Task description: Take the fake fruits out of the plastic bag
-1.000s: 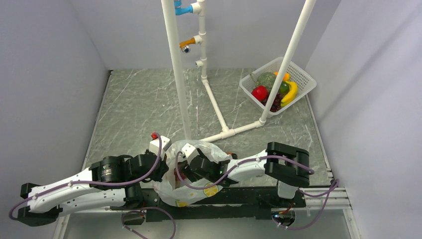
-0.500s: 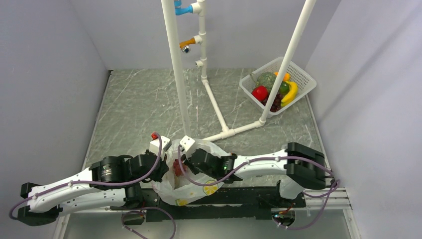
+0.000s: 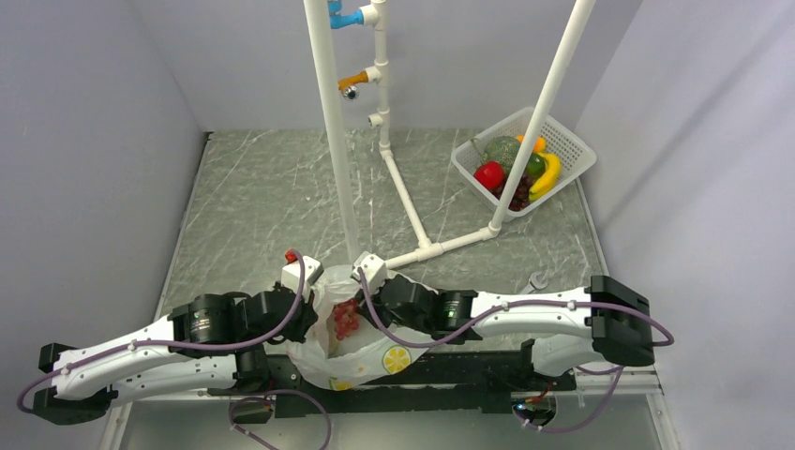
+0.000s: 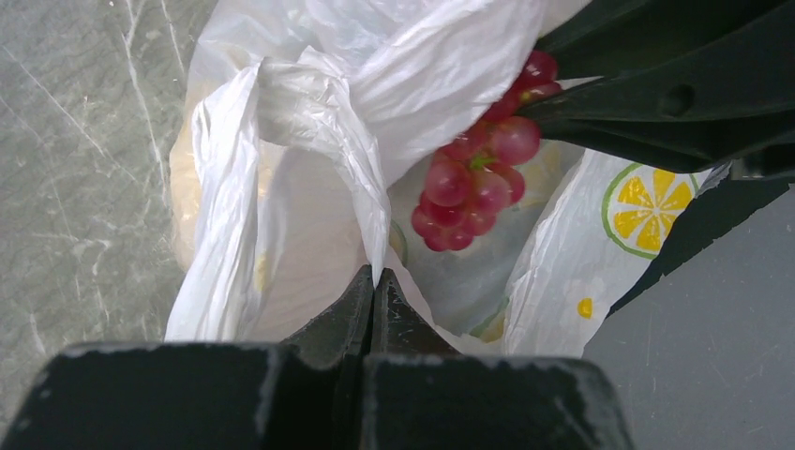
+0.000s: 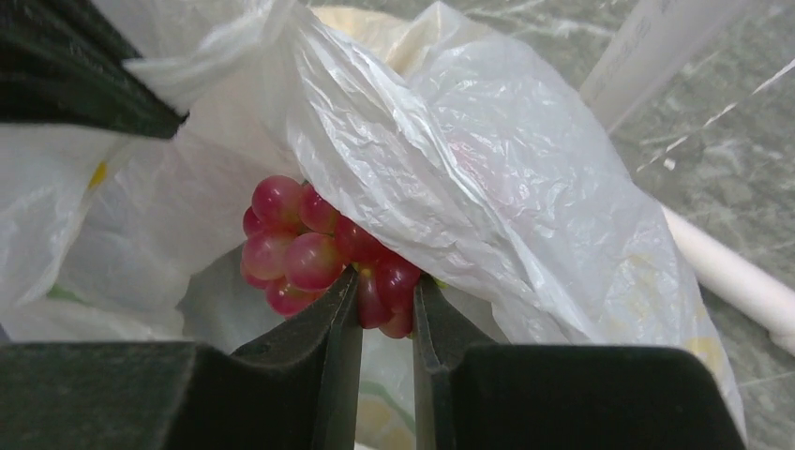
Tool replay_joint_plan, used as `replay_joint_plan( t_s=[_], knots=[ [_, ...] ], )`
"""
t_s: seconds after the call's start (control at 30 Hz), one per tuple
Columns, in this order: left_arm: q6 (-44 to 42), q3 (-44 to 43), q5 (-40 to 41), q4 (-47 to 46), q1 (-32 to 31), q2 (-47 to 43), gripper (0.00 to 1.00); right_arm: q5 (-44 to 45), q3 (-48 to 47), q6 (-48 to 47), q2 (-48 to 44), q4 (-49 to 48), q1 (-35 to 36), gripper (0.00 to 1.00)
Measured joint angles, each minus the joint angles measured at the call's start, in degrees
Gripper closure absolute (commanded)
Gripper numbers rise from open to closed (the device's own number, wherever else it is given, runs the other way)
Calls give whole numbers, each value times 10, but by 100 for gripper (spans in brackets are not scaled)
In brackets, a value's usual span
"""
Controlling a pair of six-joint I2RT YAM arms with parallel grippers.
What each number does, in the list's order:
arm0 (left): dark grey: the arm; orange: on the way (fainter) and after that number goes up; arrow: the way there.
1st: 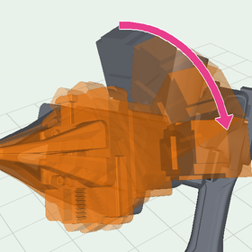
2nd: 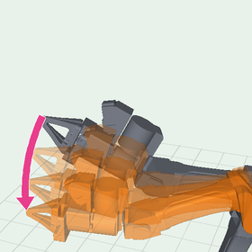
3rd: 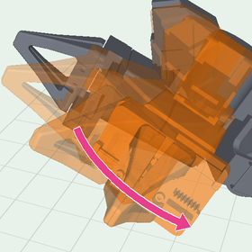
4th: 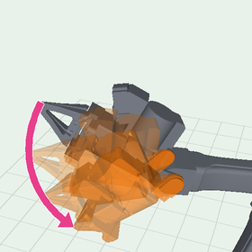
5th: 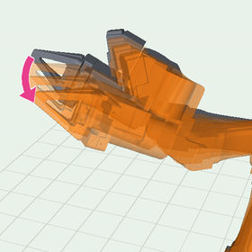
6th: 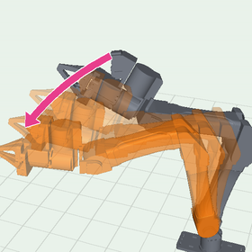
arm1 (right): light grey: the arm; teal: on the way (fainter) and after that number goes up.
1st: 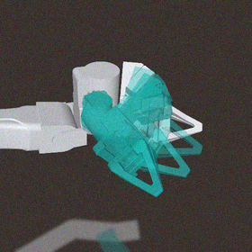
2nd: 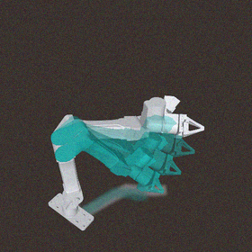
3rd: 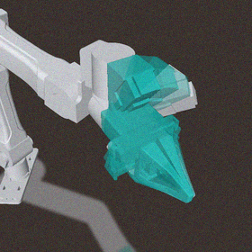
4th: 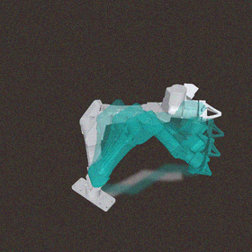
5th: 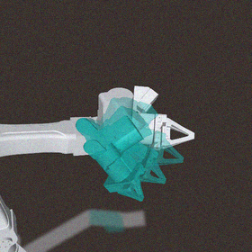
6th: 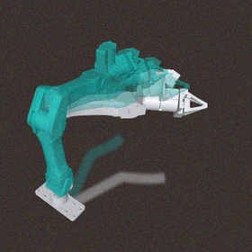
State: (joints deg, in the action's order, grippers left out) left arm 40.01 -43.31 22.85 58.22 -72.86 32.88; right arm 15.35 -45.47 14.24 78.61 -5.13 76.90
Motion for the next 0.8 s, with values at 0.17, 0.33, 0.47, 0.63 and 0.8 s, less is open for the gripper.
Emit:
replay_joint_plan(
  t_s=[0.17,0.33,0.47,0.63,0.8],
  knots=[
    [2,0,2,2,0,0,100,-46,31,20,-47,27,0,100],
    [1,0,4,2,0,0,100,-126,38,34,-109,37,0,100],
    [2,0,6,2,-1,0,100,-181,16,47,-122,37,-3,100],
    [2,0,6,2,-1,0,100,-235,-26,55,-125,38,-14,100],
    [3,0,10,3,-2,-2,100,-297,-47,73,-150,32,-50,100]
  ],
)
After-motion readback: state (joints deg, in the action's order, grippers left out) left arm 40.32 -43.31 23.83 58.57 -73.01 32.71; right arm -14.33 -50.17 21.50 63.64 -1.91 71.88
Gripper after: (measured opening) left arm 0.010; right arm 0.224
